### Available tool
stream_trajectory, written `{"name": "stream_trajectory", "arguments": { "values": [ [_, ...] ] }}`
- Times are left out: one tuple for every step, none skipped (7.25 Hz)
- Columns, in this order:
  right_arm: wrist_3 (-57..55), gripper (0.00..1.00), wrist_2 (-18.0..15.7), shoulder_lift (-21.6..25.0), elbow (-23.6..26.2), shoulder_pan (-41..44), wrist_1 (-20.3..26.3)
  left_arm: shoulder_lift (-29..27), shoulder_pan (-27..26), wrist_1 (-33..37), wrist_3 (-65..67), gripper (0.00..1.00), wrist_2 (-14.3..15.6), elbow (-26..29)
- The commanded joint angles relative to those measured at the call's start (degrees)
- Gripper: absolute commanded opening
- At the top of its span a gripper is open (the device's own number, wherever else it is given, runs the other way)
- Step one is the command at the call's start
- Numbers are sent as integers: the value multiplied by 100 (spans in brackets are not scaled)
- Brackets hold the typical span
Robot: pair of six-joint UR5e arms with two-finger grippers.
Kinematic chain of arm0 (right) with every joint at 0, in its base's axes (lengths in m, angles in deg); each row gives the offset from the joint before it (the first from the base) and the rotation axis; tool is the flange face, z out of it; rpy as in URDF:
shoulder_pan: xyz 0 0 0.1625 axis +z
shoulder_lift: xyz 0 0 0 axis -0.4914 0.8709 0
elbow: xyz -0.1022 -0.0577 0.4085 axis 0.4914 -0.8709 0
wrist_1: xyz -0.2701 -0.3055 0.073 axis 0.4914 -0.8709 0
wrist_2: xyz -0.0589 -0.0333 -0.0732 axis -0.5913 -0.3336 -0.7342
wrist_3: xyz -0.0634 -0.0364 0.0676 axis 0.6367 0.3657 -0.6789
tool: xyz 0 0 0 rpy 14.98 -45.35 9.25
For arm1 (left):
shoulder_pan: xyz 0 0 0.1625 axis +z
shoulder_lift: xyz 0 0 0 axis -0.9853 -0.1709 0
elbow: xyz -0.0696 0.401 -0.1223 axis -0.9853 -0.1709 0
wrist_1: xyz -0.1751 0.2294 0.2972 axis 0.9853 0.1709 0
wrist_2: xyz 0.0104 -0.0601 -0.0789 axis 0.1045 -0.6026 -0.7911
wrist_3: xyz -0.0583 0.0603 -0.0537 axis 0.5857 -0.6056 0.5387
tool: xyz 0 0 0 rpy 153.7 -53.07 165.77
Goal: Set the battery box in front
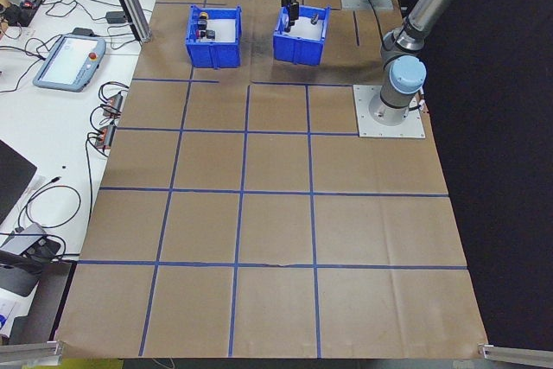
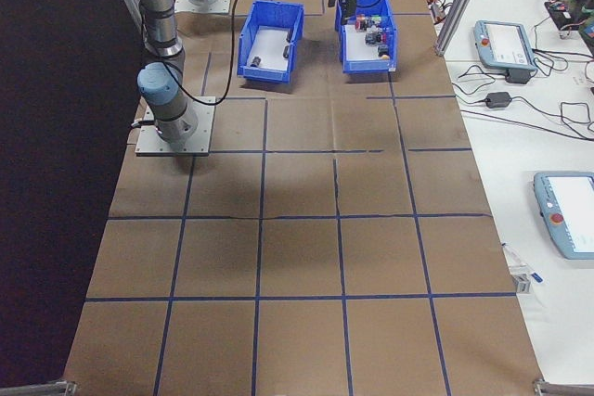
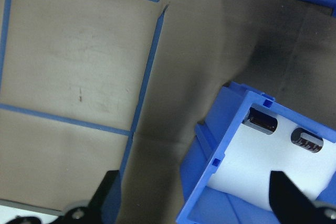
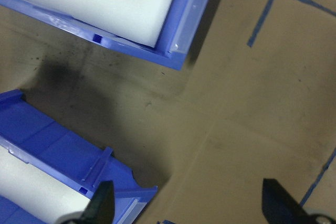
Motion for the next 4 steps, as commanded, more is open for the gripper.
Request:
{"name": "stream_trajectory", "arguments": {
  "values": [
    [1104, 100, 1, -637, -556, 592, -229, 3, -626, -14, 3206, 99, -21, -406],
    [1683, 100, 1, -953, -750, 821, -492, -5, -899, -110, 3977, 99, -22, -581],
    [2106, 100, -8, -1234, -865, 1119, -556, 38, -1136, -572, 4463, 99, -13, -879],
    [2380, 100, -287, -1507, -927, 1357, -956, 30, -1374, -1551, 5321, 99, -13, -1326]
  ]
}}
